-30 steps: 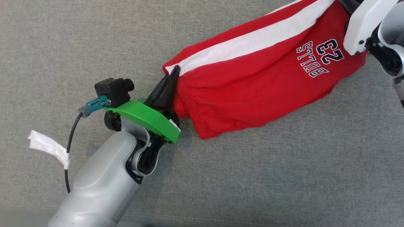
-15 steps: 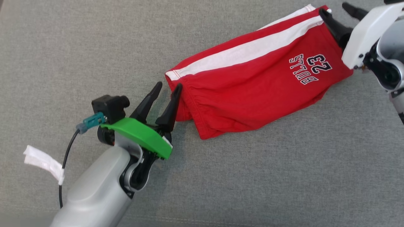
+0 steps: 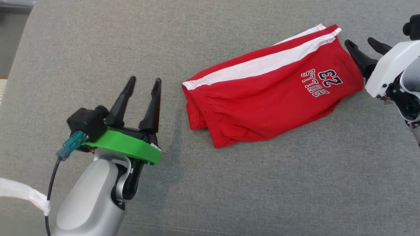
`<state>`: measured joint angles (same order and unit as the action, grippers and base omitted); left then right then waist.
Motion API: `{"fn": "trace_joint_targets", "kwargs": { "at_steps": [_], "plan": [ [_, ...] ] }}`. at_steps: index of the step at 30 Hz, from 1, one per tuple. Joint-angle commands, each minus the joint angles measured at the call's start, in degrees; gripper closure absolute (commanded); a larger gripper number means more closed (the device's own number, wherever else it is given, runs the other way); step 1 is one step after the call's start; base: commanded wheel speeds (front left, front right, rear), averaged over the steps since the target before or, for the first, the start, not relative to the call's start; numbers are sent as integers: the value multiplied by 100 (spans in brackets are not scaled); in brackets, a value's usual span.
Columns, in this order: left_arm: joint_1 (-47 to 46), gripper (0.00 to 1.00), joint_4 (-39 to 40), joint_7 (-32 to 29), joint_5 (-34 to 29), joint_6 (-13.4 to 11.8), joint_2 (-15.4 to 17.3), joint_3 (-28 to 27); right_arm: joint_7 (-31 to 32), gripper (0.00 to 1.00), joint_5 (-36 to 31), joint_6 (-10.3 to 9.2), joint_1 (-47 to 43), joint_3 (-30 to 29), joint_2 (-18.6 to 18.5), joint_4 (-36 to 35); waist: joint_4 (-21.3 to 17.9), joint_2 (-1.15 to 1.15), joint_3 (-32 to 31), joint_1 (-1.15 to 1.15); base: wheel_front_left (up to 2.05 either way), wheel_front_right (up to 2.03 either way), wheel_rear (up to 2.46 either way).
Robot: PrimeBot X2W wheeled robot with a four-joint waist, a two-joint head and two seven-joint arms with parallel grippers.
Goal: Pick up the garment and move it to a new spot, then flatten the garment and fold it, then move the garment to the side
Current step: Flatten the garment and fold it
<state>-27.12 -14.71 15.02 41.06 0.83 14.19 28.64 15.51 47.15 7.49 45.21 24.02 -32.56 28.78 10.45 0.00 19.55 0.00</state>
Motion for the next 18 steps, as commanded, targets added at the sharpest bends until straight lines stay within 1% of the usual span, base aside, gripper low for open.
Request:
{"fn": "trace_joint_targets", "kwargs": {
  "at_steps": [1,3,4,8,10,13,15,18],
  "plan": [
    [114,0,34,13,-262,59,-89,-242,-63,0,-70,-1,-89,-73,63,60,26,0,17,0,0,0,0],
    [227,0,78,14,-655,158,-304,-678,-101,0,-126,-1,-102,-181,153,155,34,0,50,0,0,0,0],
    [276,0,119,14,-847,255,-432,-890,-90,0,-224,-1,-90,-203,181,212,36,0,82,0,0,0,0],
    [442,0,178,15,-1455,505,-724,-1457,-149,0,-429,-1,88,-405,354,457,47,0,212,0,0,0,0],
    [486,0,193,15,-1625,585,-845,-1632,-161,0,-514,-1,167,-538,449,633,65,0,279,0,0,0,0],
    [562,0,182,15,-1822,643,-961,-1805,-137,0,-693,-1,273,-676,609,906,121,0,366,0,0,0,0],
    [603,0,158,15,-1883,666,-1014,-1858,-89,0,-907,-1,344,-735,653,1123,160,0,396,0,0,0,0],
    [623,0,177,15,-1875,672,-1074,-1831,17,0,-911,0,370,-879,898,1368,215,0,409,0,0,0,0]
  ]
}}
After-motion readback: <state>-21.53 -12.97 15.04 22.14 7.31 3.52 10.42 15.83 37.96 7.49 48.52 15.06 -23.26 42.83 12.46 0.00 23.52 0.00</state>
